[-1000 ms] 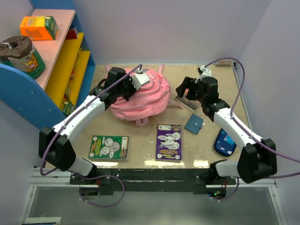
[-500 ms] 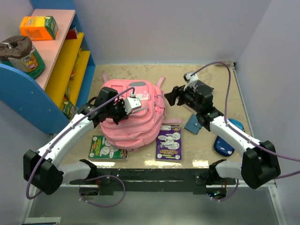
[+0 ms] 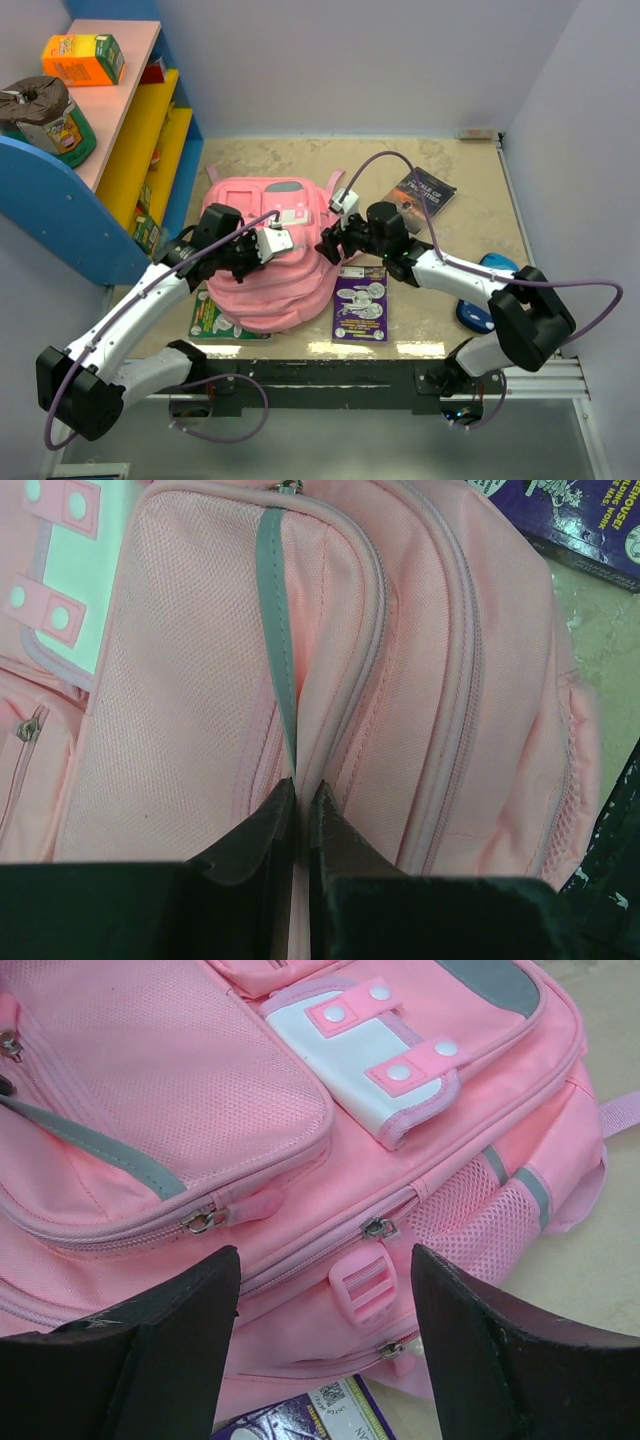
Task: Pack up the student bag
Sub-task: Unzip the student bag at the center of the board.
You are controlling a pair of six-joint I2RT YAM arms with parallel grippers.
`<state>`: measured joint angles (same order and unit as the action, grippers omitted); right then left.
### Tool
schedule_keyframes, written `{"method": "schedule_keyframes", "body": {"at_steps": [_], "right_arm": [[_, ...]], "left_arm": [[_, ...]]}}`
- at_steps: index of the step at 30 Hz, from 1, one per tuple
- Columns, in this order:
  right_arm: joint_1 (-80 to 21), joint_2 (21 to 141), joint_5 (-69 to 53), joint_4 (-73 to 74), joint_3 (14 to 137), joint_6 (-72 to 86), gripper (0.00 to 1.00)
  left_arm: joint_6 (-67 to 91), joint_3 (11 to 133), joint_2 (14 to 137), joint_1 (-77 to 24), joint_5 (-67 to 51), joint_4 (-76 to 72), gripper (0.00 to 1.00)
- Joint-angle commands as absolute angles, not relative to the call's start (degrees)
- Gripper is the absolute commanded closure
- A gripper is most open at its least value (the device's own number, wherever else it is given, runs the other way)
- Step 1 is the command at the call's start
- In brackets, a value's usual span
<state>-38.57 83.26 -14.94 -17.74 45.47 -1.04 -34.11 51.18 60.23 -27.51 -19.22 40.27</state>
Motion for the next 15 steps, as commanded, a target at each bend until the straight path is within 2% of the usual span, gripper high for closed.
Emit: {"method": "schedule_keyframes", "body": {"at_steps": [1,9,15], "right_arm": [[-39.37,84.02,-19.07,-20.92,47.81,-5.88,0.28],[-39.64,85.08,-23.82,-22.23,47.55,-7.91,0.27],[-40.87,88.06,-23.99,-27.33,46.58,-5.98,0.3]], "left_arm": [[-34.81,52.9,58.89,-27.33,-21.71,39.37,0.9],[-34.8,56.33,59.5,-27.33,-22.85,41.39,0.91],[-34.28,58.88,60.38,-27.33,-25.22,42.53,0.91]]}}
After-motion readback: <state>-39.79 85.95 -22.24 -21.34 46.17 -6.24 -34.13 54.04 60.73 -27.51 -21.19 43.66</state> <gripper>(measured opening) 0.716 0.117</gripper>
